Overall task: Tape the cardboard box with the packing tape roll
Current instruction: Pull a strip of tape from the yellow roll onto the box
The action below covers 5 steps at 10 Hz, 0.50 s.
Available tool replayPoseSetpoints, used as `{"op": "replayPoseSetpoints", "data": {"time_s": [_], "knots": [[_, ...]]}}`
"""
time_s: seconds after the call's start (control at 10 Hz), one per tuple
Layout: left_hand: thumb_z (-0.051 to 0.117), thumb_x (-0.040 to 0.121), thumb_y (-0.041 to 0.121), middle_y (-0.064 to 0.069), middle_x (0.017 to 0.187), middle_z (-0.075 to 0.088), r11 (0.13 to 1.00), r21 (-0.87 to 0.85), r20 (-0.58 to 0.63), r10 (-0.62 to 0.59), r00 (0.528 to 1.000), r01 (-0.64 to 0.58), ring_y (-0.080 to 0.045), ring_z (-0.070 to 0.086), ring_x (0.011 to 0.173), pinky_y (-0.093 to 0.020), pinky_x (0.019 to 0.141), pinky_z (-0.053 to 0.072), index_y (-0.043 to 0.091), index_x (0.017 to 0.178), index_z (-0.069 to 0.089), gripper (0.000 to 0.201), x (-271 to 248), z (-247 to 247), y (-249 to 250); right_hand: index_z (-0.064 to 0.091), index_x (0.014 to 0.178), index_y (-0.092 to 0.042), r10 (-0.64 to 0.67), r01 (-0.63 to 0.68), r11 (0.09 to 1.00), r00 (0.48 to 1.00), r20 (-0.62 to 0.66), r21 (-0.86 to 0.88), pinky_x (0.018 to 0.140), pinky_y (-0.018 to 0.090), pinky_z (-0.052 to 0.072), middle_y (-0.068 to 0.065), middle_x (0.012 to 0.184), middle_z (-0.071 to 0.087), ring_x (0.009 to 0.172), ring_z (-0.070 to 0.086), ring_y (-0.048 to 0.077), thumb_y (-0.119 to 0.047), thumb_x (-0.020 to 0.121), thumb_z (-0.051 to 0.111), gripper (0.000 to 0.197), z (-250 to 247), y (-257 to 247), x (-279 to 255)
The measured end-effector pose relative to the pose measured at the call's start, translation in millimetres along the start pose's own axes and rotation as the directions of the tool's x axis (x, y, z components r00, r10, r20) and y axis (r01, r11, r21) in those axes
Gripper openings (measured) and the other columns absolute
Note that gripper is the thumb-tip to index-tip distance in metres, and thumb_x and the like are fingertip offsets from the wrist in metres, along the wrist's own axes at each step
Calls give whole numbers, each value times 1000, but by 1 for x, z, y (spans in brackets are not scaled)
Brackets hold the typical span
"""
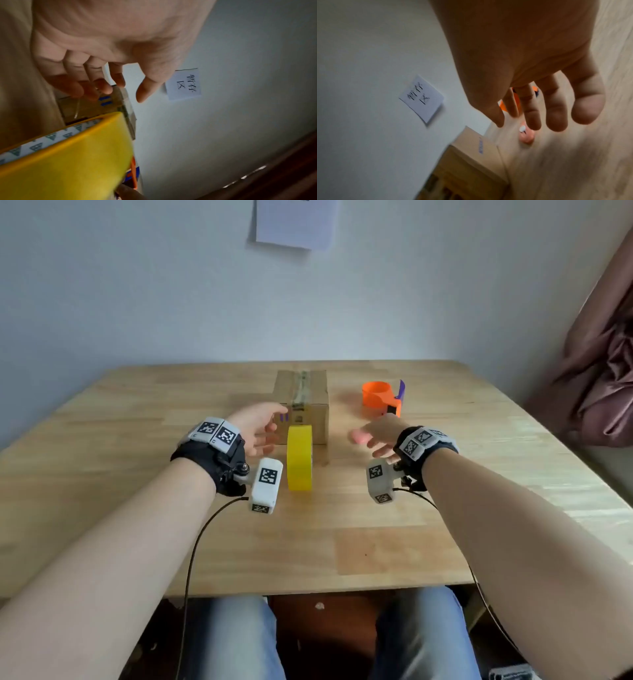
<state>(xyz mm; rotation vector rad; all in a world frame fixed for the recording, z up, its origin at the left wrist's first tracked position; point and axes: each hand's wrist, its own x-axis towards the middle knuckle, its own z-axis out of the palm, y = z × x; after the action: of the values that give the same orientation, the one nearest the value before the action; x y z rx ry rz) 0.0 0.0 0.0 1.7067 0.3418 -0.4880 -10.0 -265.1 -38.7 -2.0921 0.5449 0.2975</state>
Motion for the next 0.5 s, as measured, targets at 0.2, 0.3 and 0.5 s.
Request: {"op": "replayPoseSetpoints", "data": {"time_s": [0.2, 0.3, 0.5], "knots": [[74, 85, 52, -4, 112, 61, 994, 12, 90, -109, 990, 108, -20, 64, 72, -30, 44, 55, 16, 119, 55, 54, 20, 6, -8, 67, 109, 0, -83, 66, 979, 993, -82, -190, 54, 26, 42, 10, 98, 61, 63, 54, 17, -28, 97, 69, 30, 13, 3, 42], [72, 87, 53, -2, 96, 66, 992, 47, 154, -121, 981, 116, -19, 65, 67, -28, 43, 54, 16, 121, 60, 51, 24, 11, -7, 67, 128, -7, -128, 101, 959, 988, -90, -263, 73, 29, 45, 10, 116, 67, 87, 57, 21, -33, 88, 79, 49, 15, 9, 70], [67, 95, 38, 0, 74, 68, 993, 96, 199, -93, 976, 75, -17, 65, 58, -26, 43, 55, 18, 88, 63, 21, 23, 16, -9, 68, 83, -9, -68, 66, 996, 997, -42, -53, 45, 26, 42, 1, 61, 60, 46, 49, 14, -23, 93, 75, 19, 13, 5, 60]]}}
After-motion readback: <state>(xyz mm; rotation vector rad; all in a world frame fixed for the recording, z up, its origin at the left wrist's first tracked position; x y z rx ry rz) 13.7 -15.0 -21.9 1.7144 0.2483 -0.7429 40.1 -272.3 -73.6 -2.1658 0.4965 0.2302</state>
